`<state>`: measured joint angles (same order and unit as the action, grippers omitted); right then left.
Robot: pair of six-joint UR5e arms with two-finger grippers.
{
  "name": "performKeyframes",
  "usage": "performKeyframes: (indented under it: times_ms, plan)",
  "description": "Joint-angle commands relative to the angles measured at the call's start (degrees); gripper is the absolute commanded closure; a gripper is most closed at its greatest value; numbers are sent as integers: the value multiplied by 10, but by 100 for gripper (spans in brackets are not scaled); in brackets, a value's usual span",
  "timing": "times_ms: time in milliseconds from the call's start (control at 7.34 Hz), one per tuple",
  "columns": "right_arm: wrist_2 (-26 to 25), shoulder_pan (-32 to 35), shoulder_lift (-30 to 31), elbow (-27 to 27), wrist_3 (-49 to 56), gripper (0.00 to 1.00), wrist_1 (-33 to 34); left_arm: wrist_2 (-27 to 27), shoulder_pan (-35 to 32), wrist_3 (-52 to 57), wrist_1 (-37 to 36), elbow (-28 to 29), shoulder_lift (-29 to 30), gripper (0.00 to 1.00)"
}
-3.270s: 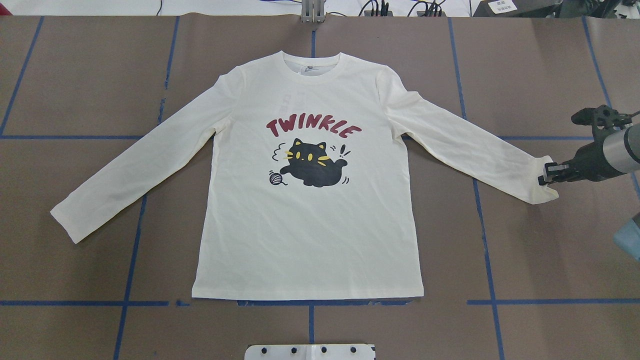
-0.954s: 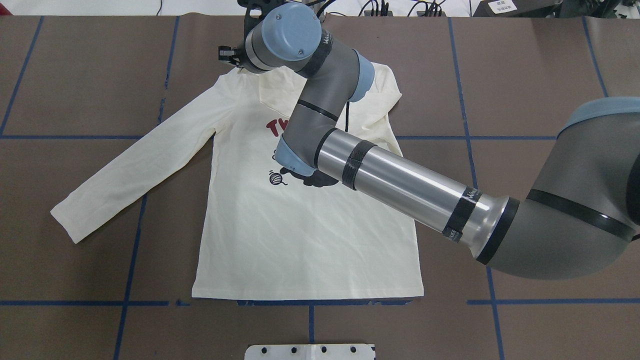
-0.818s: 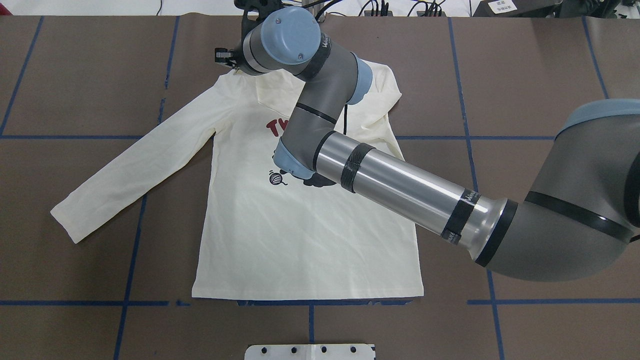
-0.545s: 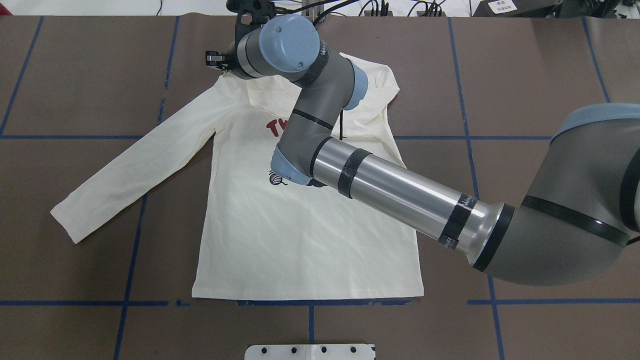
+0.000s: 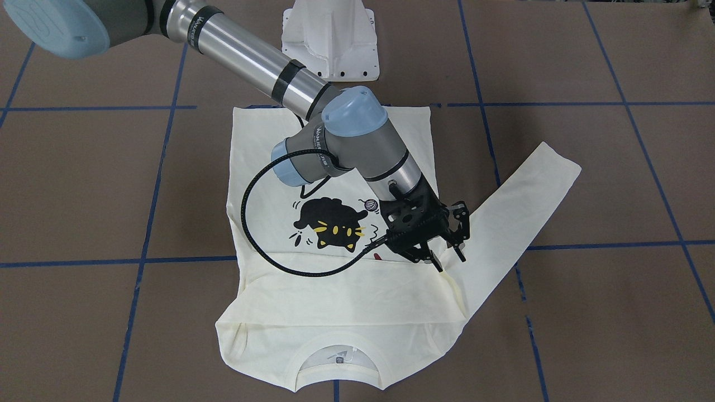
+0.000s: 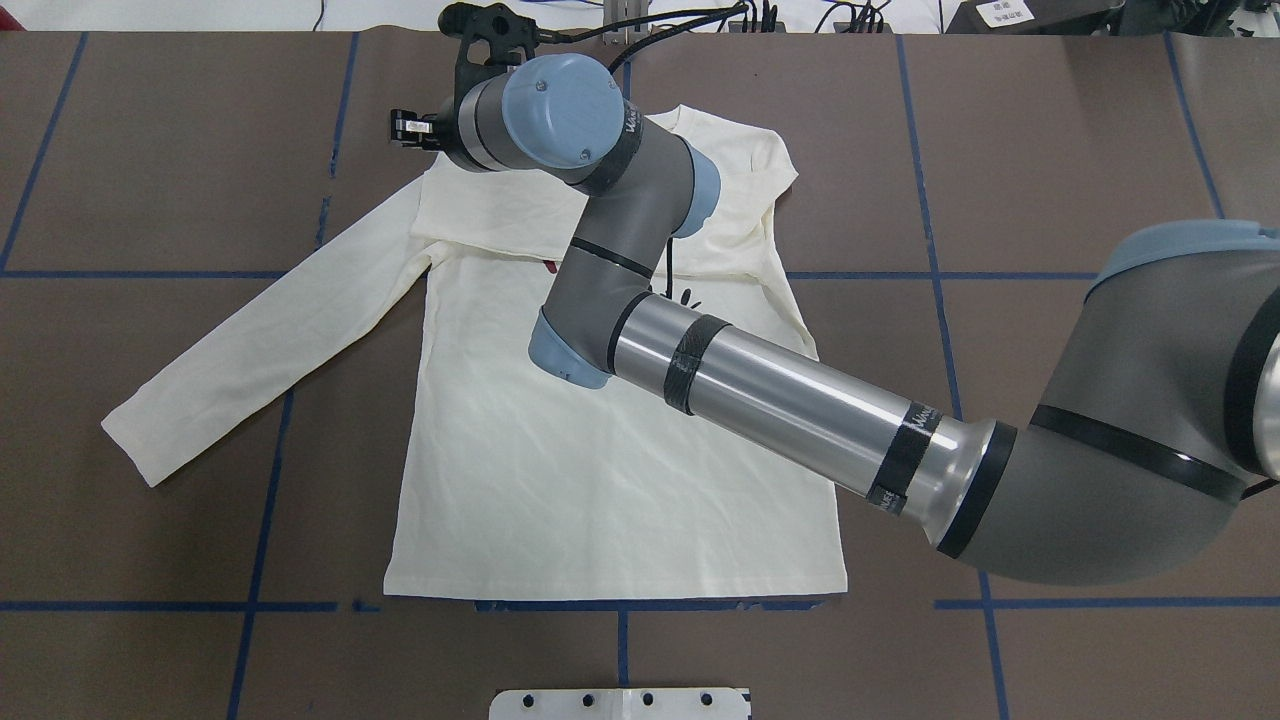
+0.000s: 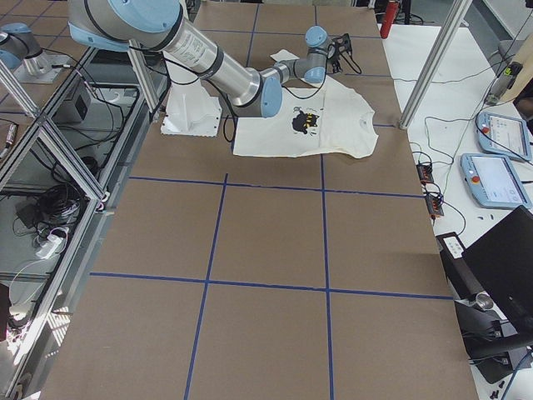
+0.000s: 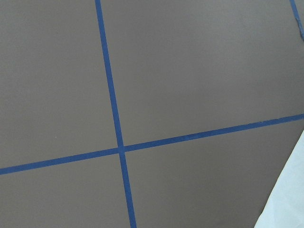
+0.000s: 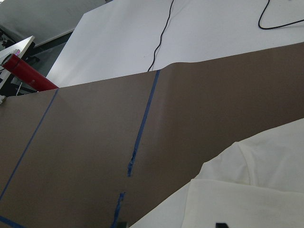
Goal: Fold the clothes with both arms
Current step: 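Carry the sleeve across the shirt body and lay it near the collar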
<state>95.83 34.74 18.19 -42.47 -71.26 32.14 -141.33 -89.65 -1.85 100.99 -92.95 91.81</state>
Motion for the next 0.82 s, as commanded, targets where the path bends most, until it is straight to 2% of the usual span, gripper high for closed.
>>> performKeyframes:
  times_ms: [0, 136, 273, 409, 545, 681]
  plan:
    - [7, -3, -20, -18, -30, 0, 107, 6, 2, -4, 0, -3, 4, 0]
    - [29, -5, -3, -90, -34, 0, 214, 13, 23, -76, 20, -16, 6, 0]
    - [51, -3, 18, -164, -32, 0, 326, 75, 69, -193, 59, -51, 0, 0]
    - [88, 8, 61, -243, -21, 0, 429, 98, 120, -300, 80, -77, -8, 0]
    - [122, 31, 115, -315, -3, 0, 498, 123, 164, -387, 116, -93, -28, 0]
    - [128, 52, 179, -391, 47, 0, 564, 161, 219, -469, 176, -107, -64, 0]
